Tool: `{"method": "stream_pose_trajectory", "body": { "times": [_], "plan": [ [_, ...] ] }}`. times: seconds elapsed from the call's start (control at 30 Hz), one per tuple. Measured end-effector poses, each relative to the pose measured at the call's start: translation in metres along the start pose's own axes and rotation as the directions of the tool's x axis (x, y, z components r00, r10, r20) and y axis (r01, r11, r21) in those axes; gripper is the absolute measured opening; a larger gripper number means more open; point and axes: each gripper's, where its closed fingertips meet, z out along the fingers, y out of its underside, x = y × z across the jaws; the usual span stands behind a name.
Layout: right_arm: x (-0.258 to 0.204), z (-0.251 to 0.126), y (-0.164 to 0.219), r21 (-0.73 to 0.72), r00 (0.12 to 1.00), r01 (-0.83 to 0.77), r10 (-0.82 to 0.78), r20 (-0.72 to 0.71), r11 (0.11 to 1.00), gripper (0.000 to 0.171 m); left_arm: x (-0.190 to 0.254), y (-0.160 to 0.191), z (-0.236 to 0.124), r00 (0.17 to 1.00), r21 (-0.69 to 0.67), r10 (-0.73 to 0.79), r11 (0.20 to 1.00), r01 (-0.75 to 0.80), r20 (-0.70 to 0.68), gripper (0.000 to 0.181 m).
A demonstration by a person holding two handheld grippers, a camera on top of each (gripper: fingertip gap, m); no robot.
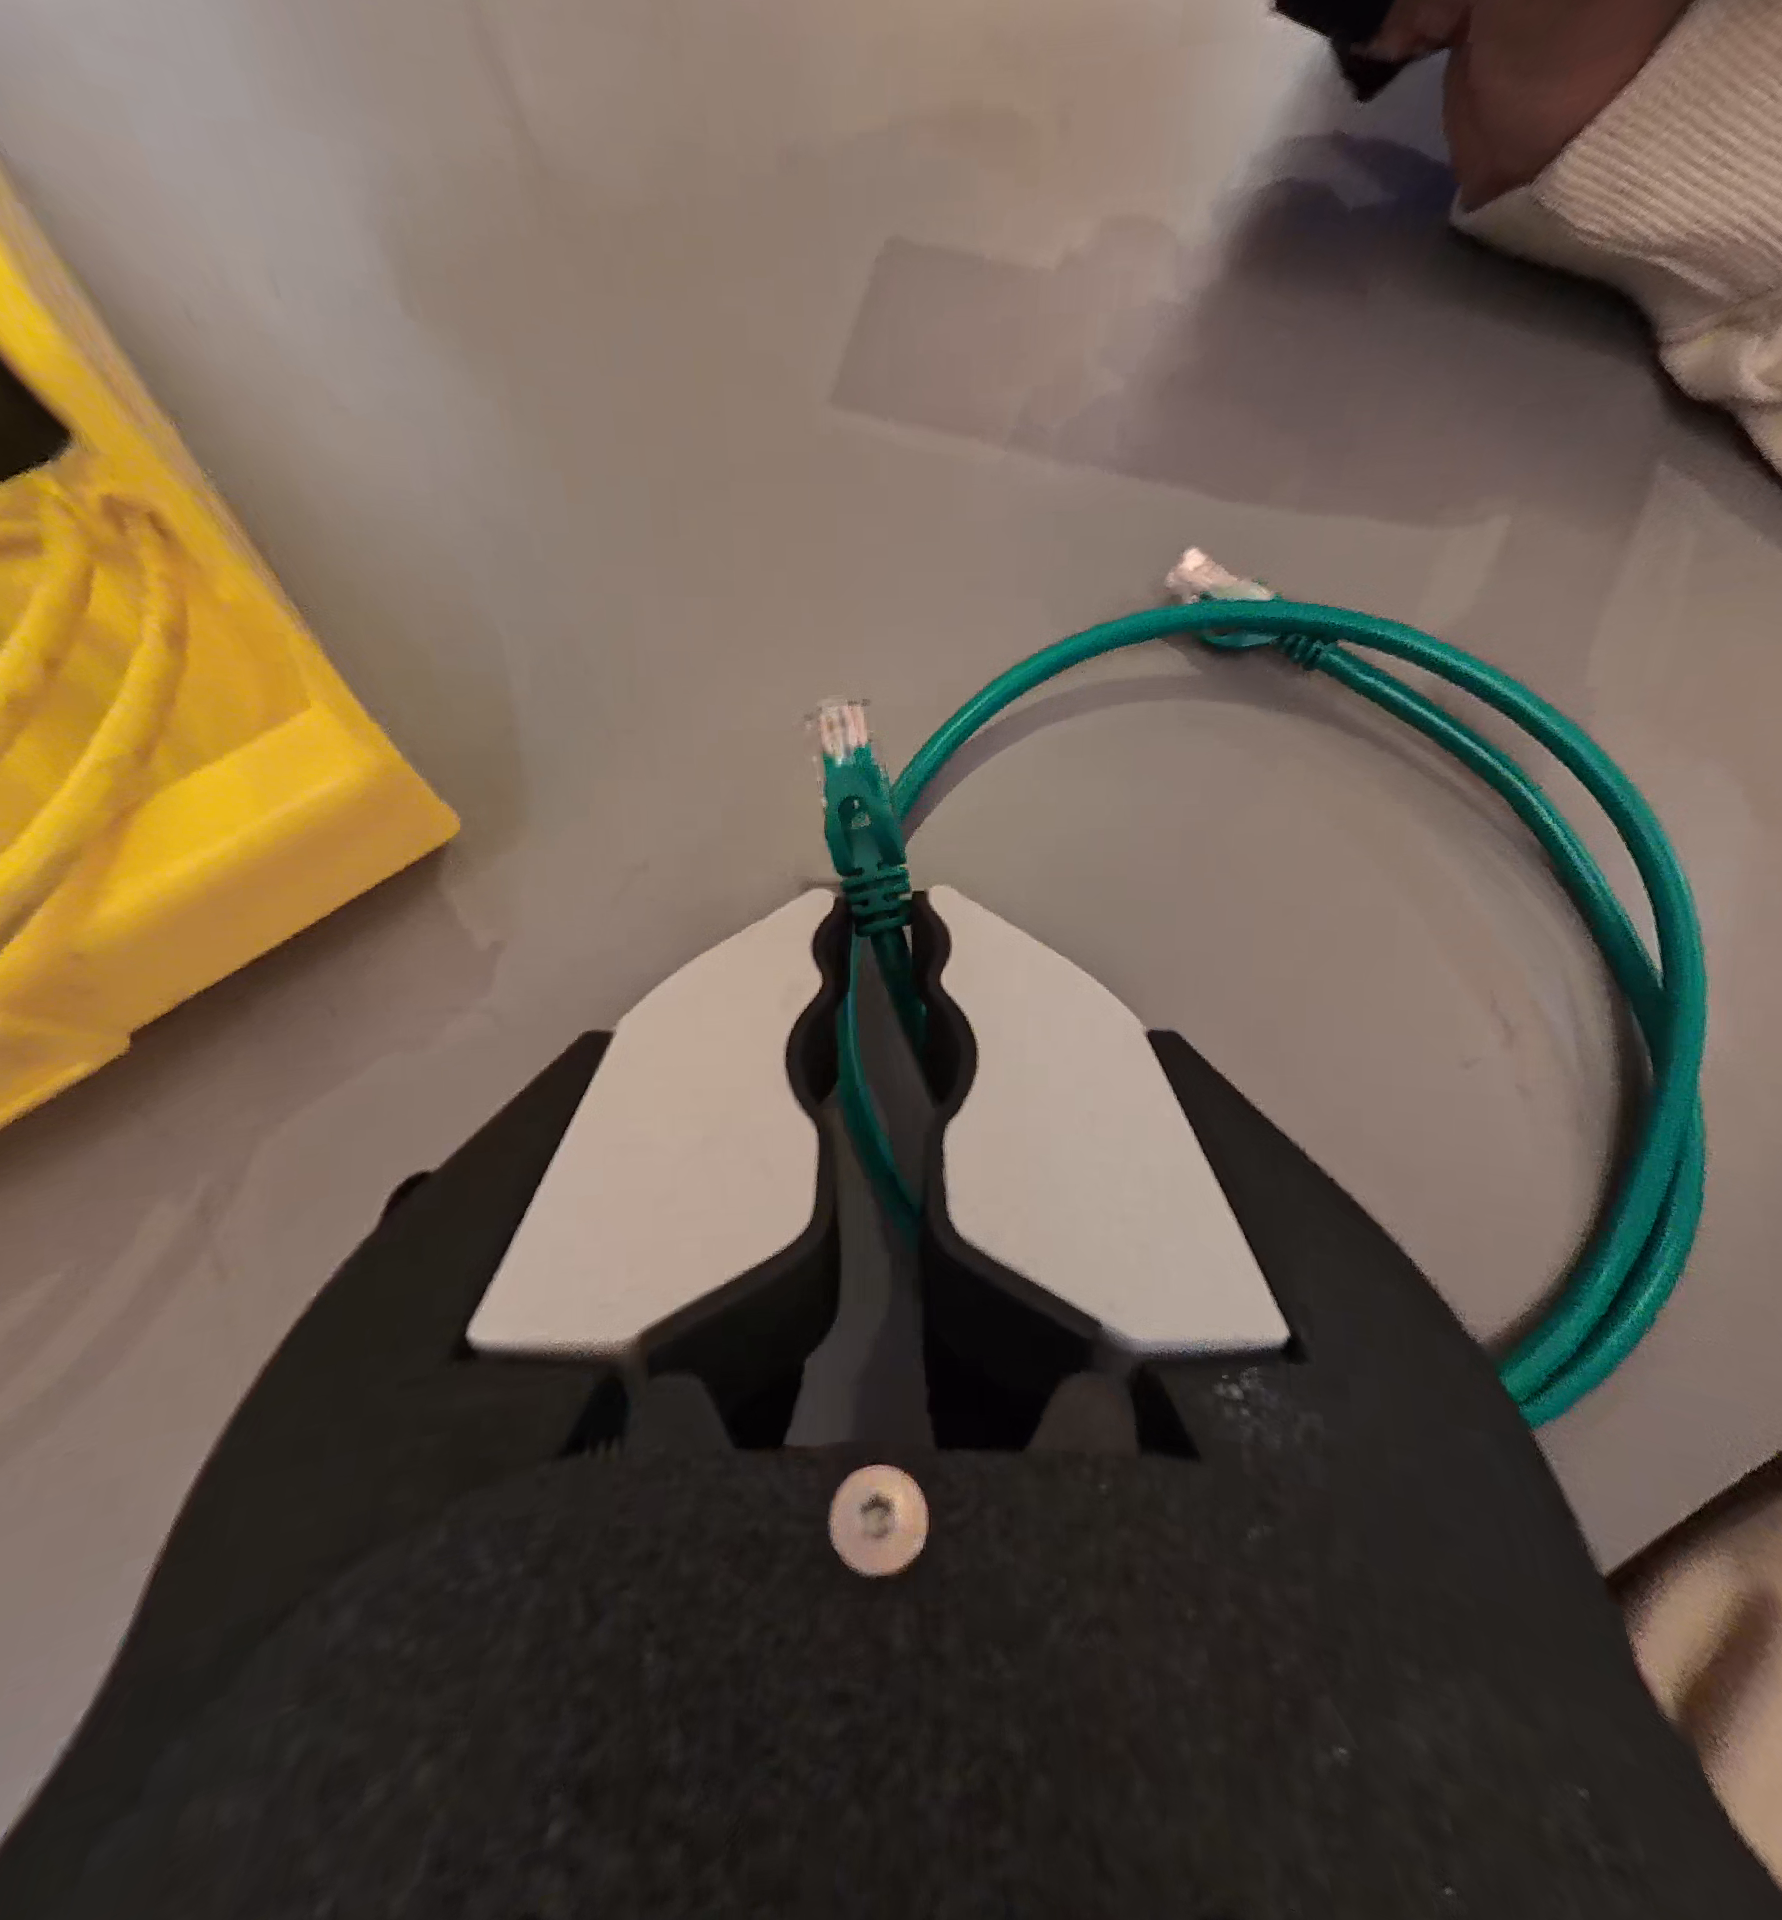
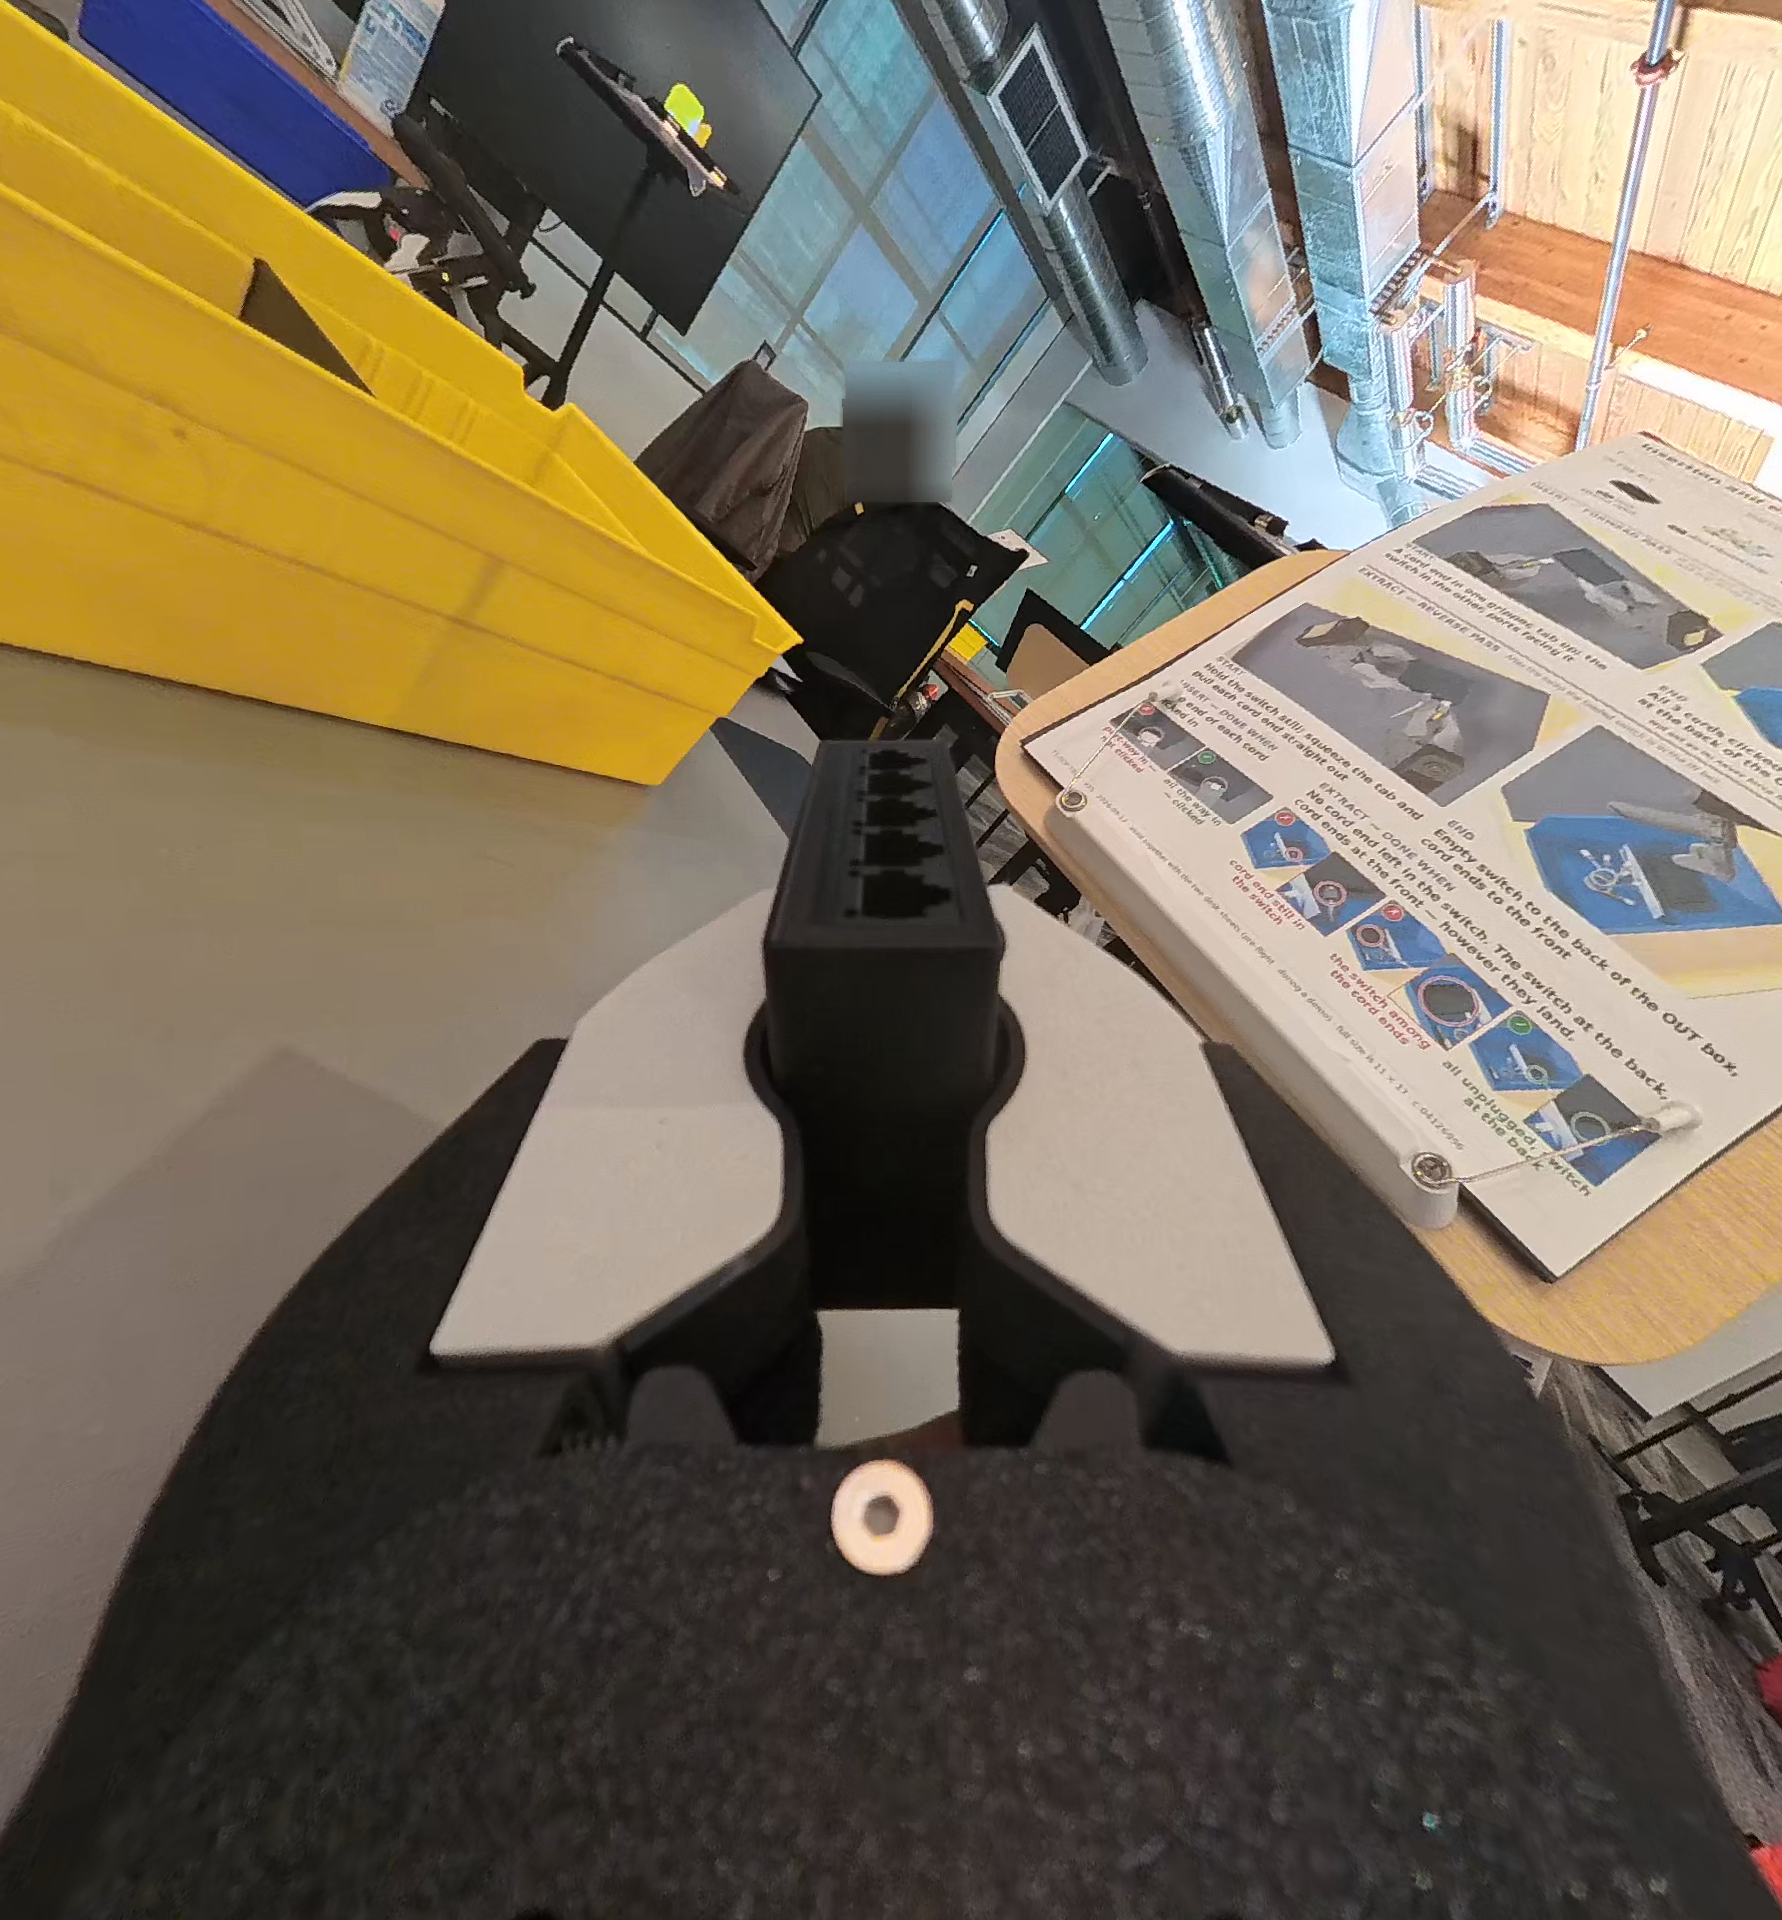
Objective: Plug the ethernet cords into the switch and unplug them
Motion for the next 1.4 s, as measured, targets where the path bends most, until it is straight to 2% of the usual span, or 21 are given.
{"method": "stream_pose_trajectory", "body": {
  "times": [0.17,0.33,0.5,0.63,0.73,1.03,1.4],
  "plan": [
    [-0.001,0.000,-0.001,0.000,1.000,0.022,-0.022,-0.008,1.000,0.030,0.027,-0.031,-0.015,0.974,0.009,0.203,0.979,-0.203,-0.102,0.010],
    [-0.010,0.001,-0.001,-0.013,0.995,0.102,-0.102,0.000,0.995,0.031,0.048,-0.083,-0.030,0.919,-0.080,0.302,0.940,-0.331,-0.252,0.010],
    [-0.021,0.003,-0.002,-0.016,0.982,0.187,-0.187,0.020,0.982,0.030,0.043,-0.126,-0.020,0.847,-0.229,0.448,0.827,-0.514,-0.286,0.010],
    [-0.025,0.003,-0.002,-0.019,0.975,0.223,-0.223,0.021,0.975,0.030,0.036,-0.132,0.003,0.814,-0.370,0.472,0.728,-0.577,-0.340,0.010],
    [-0.027,0.003,-0.001,-0.022,0.969,0.245,-0.244,0.023,0.969,0.030,0.033,-0.136,0.017,0.807,-0.415,0.463,0.694,-0.588,-0.368,0.010],
    [-0.035,0.004,-0.002,-0.017,0.959,0.281,-0.280,0.040,0.960,0.031,0.026,-0.146,0.037,0.810,-0.490,0.447,0.645,-0.586,-0.381,0.010],
    [-0.036,0.006,0.002,-0.034,0.955,0.293,-0.291,0.049,0.955,0.031,0.024,-0.145,0.041,0.811,-0.520,0.436,0.623,-0.584,-0.389,0.010]
  ]
}}
